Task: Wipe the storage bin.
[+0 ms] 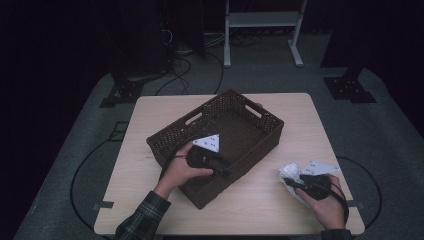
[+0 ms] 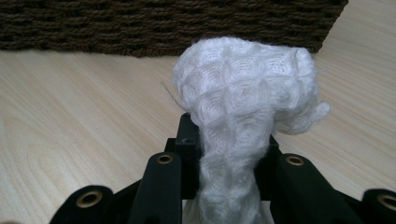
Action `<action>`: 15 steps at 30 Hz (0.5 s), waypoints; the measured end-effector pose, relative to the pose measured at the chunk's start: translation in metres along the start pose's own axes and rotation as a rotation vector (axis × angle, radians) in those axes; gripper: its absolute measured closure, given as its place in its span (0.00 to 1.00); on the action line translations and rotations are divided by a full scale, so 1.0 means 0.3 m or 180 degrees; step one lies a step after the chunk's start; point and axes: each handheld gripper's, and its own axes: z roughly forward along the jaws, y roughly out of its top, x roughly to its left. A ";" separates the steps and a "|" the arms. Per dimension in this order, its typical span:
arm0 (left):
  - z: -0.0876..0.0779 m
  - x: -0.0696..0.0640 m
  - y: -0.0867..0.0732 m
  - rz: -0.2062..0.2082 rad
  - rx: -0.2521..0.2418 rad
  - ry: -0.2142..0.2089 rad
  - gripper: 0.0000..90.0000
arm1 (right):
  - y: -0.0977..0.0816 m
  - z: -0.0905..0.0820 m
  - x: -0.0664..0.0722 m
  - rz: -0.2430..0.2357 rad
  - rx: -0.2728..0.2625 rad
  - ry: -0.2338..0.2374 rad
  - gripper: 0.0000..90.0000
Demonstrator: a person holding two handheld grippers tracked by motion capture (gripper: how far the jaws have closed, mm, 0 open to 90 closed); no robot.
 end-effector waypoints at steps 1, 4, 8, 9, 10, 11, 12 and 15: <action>0.001 -0.003 0.000 -0.0003 0.0000 0.0009 0.67 | 0.002 0.000 -0.003 0.0007 -0.0008 0.0003 0.79; 0.001 -0.013 -0.002 0.0002 0.0005 -0.0014 0.69 | 0.011 0.001 -0.014 0.0024 -0.0027 0.0006 0.79; 0.001 -0.026 -0.006 -0.0010 -0.0002 -0.0079 0.70 | 0.028 0.001 -0.039 0.0052 -0.0099 0.0011 0.79; 0.001 -0.030 -0.008 -0.0010 -0.0003 -0.0093 0.70 | 0.038 0.000 -0.051 0.0049 -0.0121 0.0000 0.79; 0.001 -0.031 -0.009 -0.0009 -0.0004 -0.0096 0.70 | 0.044 -0.001 -0.056 0.0060 -0.0128 -0.0001 0.79; 0.001 -0.031 -0.009 -0.0009 -0.0004 -0.0096 0.70 | 0.044 -0.001 -0.056 0.0060 -0.0128 -0.0001 0.79; 0.000 -0.032 -0.010 0.0003 0.0005 -0.0100 0.70 | 0.052 -0.004 -0.061 0.0056 -0.0133 -0.0006 0.79; 0.000 -0.033 -0.011 -0.0002 0.0003 -0.0103 0.70 | 0.085 -0.011 -0.081 0.0038 -0.0189 -0.0014 0.79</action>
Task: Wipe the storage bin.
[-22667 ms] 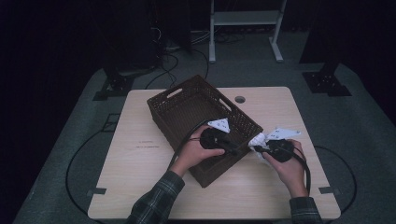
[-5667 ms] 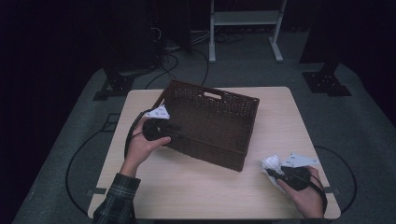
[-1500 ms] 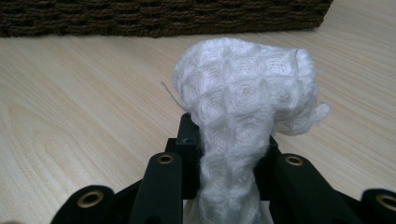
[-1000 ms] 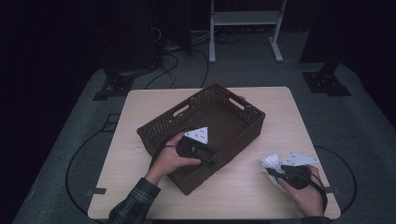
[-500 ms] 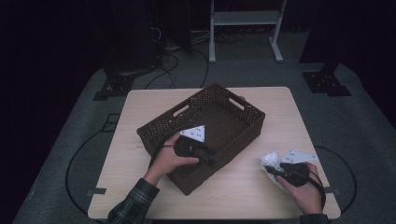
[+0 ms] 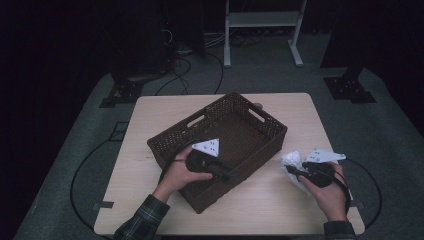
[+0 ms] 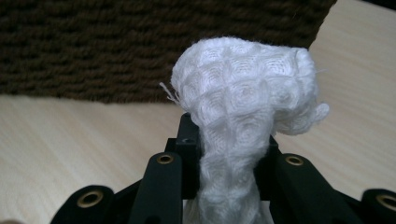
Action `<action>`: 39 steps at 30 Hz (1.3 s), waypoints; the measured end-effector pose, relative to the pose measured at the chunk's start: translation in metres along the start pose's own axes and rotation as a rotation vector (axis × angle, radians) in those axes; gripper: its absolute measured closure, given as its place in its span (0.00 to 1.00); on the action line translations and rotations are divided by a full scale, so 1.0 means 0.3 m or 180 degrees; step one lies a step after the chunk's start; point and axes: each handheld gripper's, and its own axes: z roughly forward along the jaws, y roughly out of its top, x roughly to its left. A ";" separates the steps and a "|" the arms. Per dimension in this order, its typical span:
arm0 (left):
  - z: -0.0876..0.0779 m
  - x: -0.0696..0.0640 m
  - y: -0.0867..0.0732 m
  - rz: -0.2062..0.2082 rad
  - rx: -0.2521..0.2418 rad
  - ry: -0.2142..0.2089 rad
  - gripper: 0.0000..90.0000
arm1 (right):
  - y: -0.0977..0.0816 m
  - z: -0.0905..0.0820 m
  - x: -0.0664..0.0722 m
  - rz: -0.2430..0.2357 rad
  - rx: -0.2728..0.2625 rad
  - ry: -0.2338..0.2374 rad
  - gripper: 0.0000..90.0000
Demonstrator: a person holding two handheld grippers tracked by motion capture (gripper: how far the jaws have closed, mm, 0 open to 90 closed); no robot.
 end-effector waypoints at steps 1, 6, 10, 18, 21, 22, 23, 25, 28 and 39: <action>0.000 0.001 -0.001 -0.0011 -0.0002 -0.0007 0.70 | 0.025 0.000 -0.017 0.0003 -0.0028 -0.0010 0.79; 0.000 0.001 -0.001 -0.0014 0.0000 -0.0008 0.70 | 0.077 0.005 -0.060 0.0071 -0.0140 -0.0023 0.80; 0.001 0.002 -0.001 -0.0030 -0.0003 -0.0019 0.70 | 0.116 0.022 -0.081 0.0085 -0.0182 -0.0001 0.80; 0.002 0.006 0.000 -0.0036 0.0002 -0.0041 0.70 | 0.166 0.066 -0.109 0.0094 -0.0223 -0.0001 0.81; 0.001 0.008 -0.001 -0.0035 0.0006 -0.0054 0.70 | 0.168 0.095 -0.110 0.0053 -0.0137 0.0002 0.81; 0.001 0.009 -0.001 -0.0035 0.0006 -0.0056 0.70 | 0.167 0.103 -0.110 0.0043 -0.0115 -0.0001 0.81; 0.002 0.009 -0.001 -0.0047 -0.0003 -0.0060 0.70 | 0.165 0.118 -0.113 0.0052 -0.0097 0.0013 0.81; 0.002 0.010 -0.001 -0.0050 -0.0004 -0.0058 0.70 | 0.165 0.127 -0.118 0.0077 -0.0101 0.0036 0.81; 0.002 0.010 -0.001 -0.0043 -0.0004 -0.0050 0.70 | 0.163 0.136 -0.128 0.0113 -0.0104 0.0074 0.81; 0.003 0.007 -0.001 -0.0018 -0.0010 -0.0028 0.70 | 0.141 0.163 -0.155 0.0189 -0.0070 0.0112 0.81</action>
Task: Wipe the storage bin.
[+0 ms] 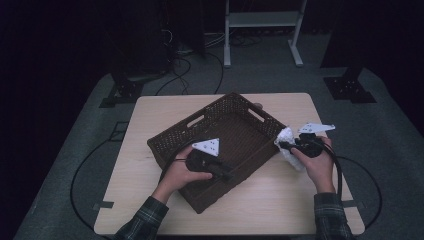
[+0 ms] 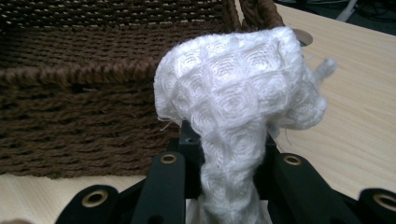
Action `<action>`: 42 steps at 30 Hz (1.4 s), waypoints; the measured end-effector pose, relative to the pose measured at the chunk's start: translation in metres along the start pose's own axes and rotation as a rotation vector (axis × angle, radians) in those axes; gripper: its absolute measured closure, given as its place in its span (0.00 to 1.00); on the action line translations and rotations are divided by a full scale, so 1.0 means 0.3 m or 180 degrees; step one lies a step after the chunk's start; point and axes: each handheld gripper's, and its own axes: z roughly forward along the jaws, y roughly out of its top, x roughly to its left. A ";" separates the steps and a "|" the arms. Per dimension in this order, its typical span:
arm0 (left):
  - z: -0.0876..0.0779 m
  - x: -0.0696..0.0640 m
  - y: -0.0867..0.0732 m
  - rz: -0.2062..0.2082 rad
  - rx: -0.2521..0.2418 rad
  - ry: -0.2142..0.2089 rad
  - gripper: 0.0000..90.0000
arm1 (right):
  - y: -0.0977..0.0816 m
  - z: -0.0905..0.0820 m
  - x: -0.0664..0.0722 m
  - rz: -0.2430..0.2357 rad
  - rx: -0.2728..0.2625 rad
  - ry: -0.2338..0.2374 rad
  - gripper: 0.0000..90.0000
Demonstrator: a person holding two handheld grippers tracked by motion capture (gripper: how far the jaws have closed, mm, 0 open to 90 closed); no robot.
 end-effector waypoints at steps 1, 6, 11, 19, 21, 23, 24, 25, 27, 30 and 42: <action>0.000 0.000 0.000 0.0001 -0.0002 0.0000 0.70 | -0.007 0.005 0.001 -0.0007 0.0047 -0.0060 0.81; 0.000 -0.002 -0.001 0.0000 -0.0006 0.0006 0.70 | -0.021 0.027 0.006 -0.0028 0.0156 -0.0133 0.81; 0.000 0.000 -0.001 0.0005 -0.0007 -0.0001 0.69 | -0.035 0.044 0.004 -0.0016 0.0220 -0.0152 0.81; 0.000 0.000 -0.001 0.0001 -0.0007 -0.0005 0.69 | -0.059 0.072 0.003 0.0010 0.0330 -0.0163 0.81; 0.000 0.000 -0.001 0.0001 -0.0007 -0.0005 0.69 | -0.066 0.080 0.003 0.0003 0.0356 -0.0164 0.81; 0.000 0.000 -0.001 0.0002 -0.0006 -0.0005 0.69 | -0.071 0.083 0.003 0.0011 0.0368 -0.0166 0.80; 0.000 0.000 -0.001 0.0002 -0.0006 -0.0005 0.69 | -0.071 0.083 0.003 0.0011 0.0368 -0.0166 0.80; 0.000 0.000 -0.001 -0.0002 -0.0008 -0.0006 0.69 | -0.077 0.089 0.003 -0.0006 0.0426 -0.0189 0.80; 0.000 0.000 -0.001 -0.0002 -0.0007 -0.0005 0.69 | -0.084 0.098 0.004 -0.0020 0.0485 -0.0206 0.80; 0.000 0.000 -0.001 -0.0002 -0.0006 -0.0006 0.69 | -0.090 0.106 0.006 -0.0028 0.0528 -0.0207 0.80; 0.000 0.001 -0.002 -0.0012 -0.0010 -0.0010 0.69 | -0.115 0.130 0.013 -0.0001 0.0668 -0.0193 0.80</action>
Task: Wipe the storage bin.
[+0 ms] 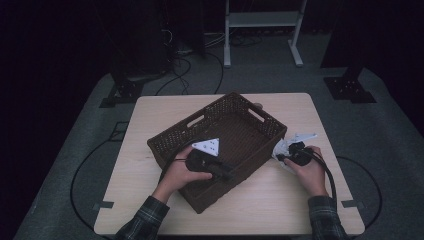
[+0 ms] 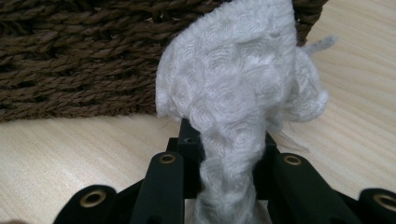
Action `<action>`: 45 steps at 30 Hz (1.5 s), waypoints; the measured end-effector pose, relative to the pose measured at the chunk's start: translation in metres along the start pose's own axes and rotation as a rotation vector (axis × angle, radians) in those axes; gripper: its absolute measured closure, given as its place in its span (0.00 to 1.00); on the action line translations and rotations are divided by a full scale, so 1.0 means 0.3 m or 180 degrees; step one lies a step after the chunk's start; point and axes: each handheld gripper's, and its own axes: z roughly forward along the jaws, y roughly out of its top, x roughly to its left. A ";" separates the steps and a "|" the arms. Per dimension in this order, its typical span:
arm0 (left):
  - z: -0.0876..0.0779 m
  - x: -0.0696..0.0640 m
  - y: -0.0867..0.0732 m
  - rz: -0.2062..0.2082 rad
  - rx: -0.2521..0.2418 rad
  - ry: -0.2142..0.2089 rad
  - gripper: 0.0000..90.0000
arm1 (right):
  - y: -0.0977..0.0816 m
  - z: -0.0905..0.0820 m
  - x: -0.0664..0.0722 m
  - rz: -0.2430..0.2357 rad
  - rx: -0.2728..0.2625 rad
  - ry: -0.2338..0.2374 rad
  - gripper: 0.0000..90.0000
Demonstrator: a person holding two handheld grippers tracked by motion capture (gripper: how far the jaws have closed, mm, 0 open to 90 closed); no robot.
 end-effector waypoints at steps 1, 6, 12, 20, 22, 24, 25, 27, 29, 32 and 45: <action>0.000 0.000 0.000 -0.0001 0.0001 0.0001 0.69 | -0.002 0.000 0.003 -0.0010 0.0002 -0.0011 0.80; 0.000 0.000 0.000 -0.0007 0.0001 0.0000 0.69 | 0.000 -0.011 0.013 -0.0028 0.0008 -0.0040 0.81; 0.000 0.000 0.000 -0.0010 0.0005 0.0002 0.69 | 0.021 -0.047 0.037 -0.0110 -0.0100 -0.0049 0.81; -0.001 0.000 0.001 -0.0007 0.0016 0.0003 0.69 | 0.057 -0.118 0.068 -0.0191 -0.0359 -0.0014 0.81; 0.000 -0.001 0.001 -0.0003 0.0015 0.0008 0.69 | 0.064 -0.133 0.073 -0.0208 -0.0405 -0.0003 0.81; 0.000 0.000 0.001 -0.0004 0.0014 0.0006 0.69 | 0.069 -0.142 0.076 -0.0216 -0.0441 -0.0004 0.81; -0.001 0.000 0.001 -0.0004 0.0014 0.0007 0.69 | 0.077 -0.162 0.081 -0.0234 -0.0488 -0.0001 0.81; 0.000 -0.001 0.001 -0.0003 0.0014 0.0007 0.69 | 0.082 -0.174 0.085 -0.0259 -0.0529 -0.0009 0.81; 0.000 -0.001 0.001 -0.0003 0.0014 0.0007 0.69 | 0.084 -0.181 0.087 -0.0265 -0.0553 -0.0006 0.81; 0.000 -0.001 0.001 -0.0003 0.0014 0.0004 0.69 | 0.094 -0.206 0.096 -0.0303 -0.0606 -0.0022 0.81; 0.000 -0.001 0.001 0.0003 0.0017 0.0007 0.69 | 0.068 -0.124 0.092 -0.0260 -0.0385 0.0013 0.80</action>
